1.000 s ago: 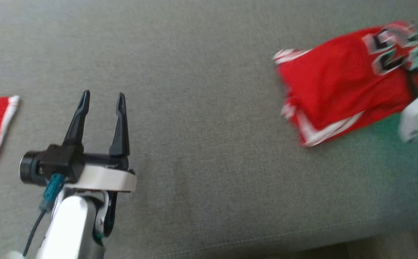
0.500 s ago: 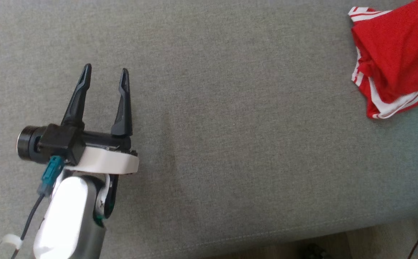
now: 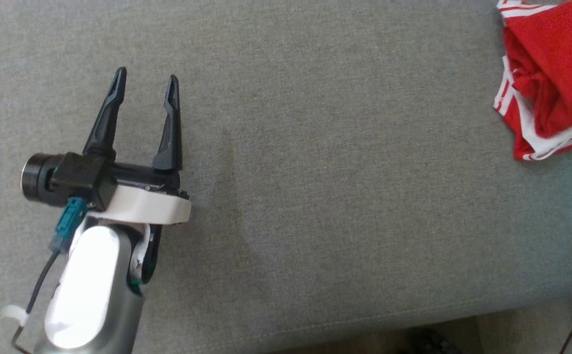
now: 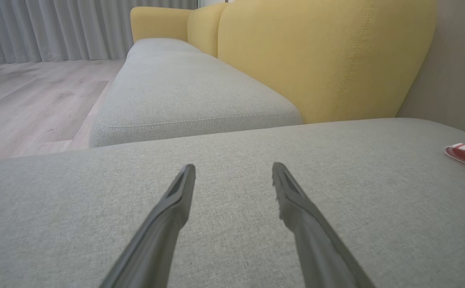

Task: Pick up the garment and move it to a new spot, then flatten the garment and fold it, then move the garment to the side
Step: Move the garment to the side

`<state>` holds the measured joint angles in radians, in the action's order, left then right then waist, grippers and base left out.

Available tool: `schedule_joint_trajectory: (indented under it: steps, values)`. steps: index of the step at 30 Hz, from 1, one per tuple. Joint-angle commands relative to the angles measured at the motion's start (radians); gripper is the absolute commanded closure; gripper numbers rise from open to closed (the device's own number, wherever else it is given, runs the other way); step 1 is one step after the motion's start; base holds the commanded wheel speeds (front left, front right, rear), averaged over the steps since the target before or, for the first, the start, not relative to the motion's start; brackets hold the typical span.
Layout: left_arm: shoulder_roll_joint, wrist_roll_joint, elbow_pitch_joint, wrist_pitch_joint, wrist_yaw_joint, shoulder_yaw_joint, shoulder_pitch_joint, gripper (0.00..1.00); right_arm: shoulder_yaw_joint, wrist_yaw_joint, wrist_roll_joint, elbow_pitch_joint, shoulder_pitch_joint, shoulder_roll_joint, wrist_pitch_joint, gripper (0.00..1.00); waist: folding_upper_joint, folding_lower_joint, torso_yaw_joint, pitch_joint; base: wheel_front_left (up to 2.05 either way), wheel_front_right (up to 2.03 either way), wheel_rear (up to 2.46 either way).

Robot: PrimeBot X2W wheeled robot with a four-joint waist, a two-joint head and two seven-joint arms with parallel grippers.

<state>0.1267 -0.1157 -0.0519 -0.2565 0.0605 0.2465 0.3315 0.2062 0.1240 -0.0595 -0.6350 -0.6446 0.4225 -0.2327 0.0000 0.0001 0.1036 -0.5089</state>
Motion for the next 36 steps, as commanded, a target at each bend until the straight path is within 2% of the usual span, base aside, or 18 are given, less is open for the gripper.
schedule_joint_trajectory:
  steps: [1,5,8,12,18,23,28,36]
  values:
    - [0.014,0.006,0.027,-0.005,-0.003,-0.033,0.001,0.0,0.029,0.007,0.018,0.032,0.033,0.013,0.016,0.0,0.0,-0.0001,0.004,0.015,0.0,0.0,0.0]
    - [0.011,-0.002,0.02,-0.005,0.003,-0.046,-0.028,0.0,0.13,0.007,0.049,0.11,0.094,-0.061,0.06,0.0,0.0,-0.0001,0.01,0.06,0.0,0.0,0.0]
    - [0.011,-0.006,0.016,-0.005,0.009,-0.057,-0.055,0.0,0.157,0.007,0.06,0.218,0.156,-0.127,0.091,0.0,0.0,-0.0001,0.016,0.104,0.0,0.0,0.0]
    - [0.014,-0.01,0.011,-0.005,0.015,-0.068,-0.09,0.0,0.135,0.007,0.046,0.381,0.244,-0.216,0.118,0.0,0.0,-0.0001,0.016,0.165,0.0,0.0,0.0]
    - [0.013,-0.02,0.003,-0.005,0.03,-0.083,-0.154,0.0,0.006,0.007,0.011,0.597,0.374,-0.333,0.141,0.0,0.0,-0.0001,-0.003,0.25,0.0,0.0,0.0]
    - [0.01,-0.034,0.005,-0.005,0.048,-0.1,-0.202,0.0,-0.124,0.007,-0.04,0.675,0.431,-0.365,0.189,0.0,0.0,-0.0001,-0.047,0.296,0.0,0.0,0.0]
    - [0.014,-0.041,0.01,-0.005,0.064,-0.112,-0.247,0.0,-0.239,0.007,-0.062,0.674,0.467,-0.371,0.269,0.0,0.0,-0.0001,-0.097,0.339,0.0,0.0,0.0]
    - [0.024,-0.049,0.018,0.0,0.075,-0.118,-0.301,0.0,-0.28,0.007,-0.089,0.654,0.539,-0.372,0.321,0.0,0.0,-0.0001,-0.109,0.394,0.0,0.0,0.0]
